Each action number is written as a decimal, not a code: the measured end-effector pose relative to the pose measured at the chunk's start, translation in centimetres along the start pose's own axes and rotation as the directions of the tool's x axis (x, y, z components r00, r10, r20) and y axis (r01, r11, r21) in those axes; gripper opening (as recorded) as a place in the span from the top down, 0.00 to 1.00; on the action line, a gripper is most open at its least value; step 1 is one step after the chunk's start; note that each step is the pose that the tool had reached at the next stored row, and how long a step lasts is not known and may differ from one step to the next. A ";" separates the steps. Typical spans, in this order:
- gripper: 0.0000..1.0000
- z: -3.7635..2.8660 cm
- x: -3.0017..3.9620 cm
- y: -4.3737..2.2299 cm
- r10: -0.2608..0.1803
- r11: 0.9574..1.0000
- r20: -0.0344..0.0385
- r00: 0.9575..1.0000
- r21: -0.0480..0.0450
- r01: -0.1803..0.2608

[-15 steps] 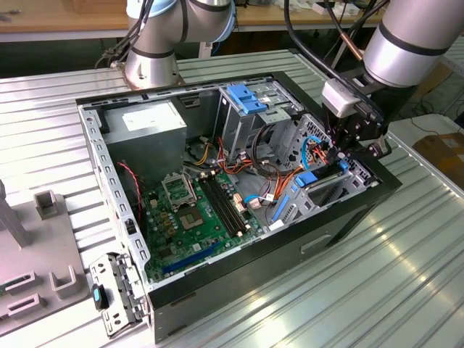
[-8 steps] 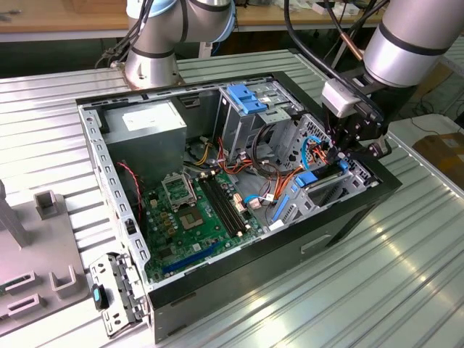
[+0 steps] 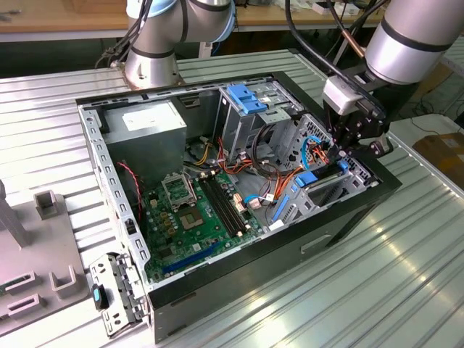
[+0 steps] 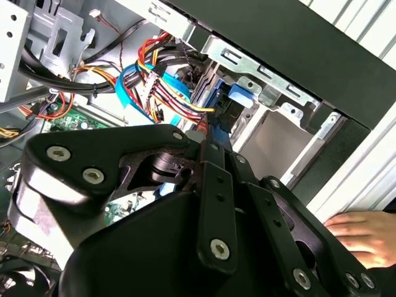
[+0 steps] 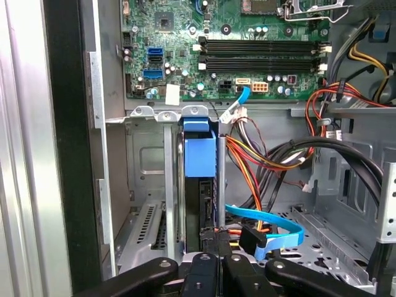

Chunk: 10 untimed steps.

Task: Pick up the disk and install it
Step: 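Insert the second disk wire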

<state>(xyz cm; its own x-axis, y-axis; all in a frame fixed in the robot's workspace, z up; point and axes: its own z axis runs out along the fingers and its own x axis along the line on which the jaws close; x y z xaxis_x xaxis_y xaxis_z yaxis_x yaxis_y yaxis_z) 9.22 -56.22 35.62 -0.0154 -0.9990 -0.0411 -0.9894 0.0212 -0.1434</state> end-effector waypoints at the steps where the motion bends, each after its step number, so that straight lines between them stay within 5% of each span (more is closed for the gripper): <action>1: 0.89 -0.33 -0.02 -0.15 0.000 1.000 0.000 1.000 -0.005 0.000; 7: 0.89 -1.70 -0.08 -0.58 0.001 0.999 -0.001 1.000 -0.036 -0.002; 10: 0.89 -2.15 -0.33 -0.96 0.003 0.996 -0.002 1.000 -0.085 -0.004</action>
<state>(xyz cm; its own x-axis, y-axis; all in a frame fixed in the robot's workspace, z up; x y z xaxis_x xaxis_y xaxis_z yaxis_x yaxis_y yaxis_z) 9.86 -55.99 37.89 -0.0190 -0.9990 -0.0398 -0.9980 0.0214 -0.0588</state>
